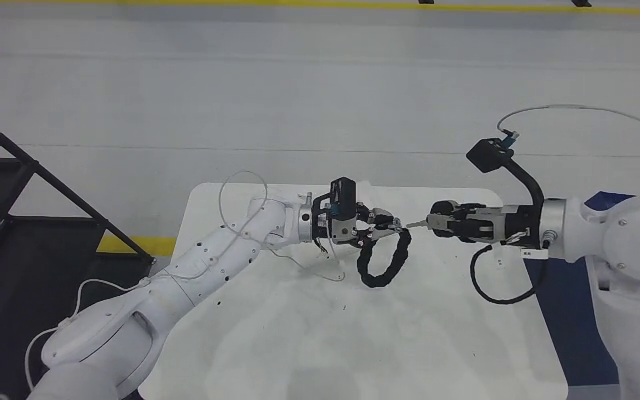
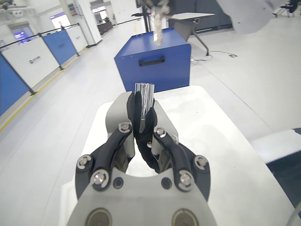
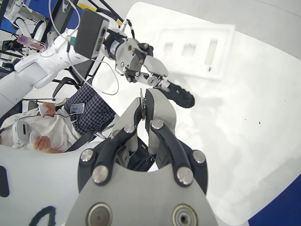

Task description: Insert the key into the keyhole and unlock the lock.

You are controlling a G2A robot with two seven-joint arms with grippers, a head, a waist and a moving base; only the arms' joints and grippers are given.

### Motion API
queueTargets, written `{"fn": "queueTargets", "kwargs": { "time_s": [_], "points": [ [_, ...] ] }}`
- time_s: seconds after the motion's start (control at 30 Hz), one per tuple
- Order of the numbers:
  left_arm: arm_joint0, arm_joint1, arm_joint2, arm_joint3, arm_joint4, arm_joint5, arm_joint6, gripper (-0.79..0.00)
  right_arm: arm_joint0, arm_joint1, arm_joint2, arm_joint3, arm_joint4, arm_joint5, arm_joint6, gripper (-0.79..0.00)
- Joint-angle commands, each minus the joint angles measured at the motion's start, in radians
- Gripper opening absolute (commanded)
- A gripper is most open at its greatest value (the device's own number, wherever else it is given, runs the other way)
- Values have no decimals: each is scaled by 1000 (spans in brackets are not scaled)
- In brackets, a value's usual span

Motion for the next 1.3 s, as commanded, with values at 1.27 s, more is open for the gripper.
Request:
{"fn": "queueTargets", "kwargs": {
  "time_s": [1.27],
  "points": [
    [102, -96, -76, 6, 304, 260, 141, -785, -34, 137, -146, -156, -245, 262, -156, -785]
  ]
}}
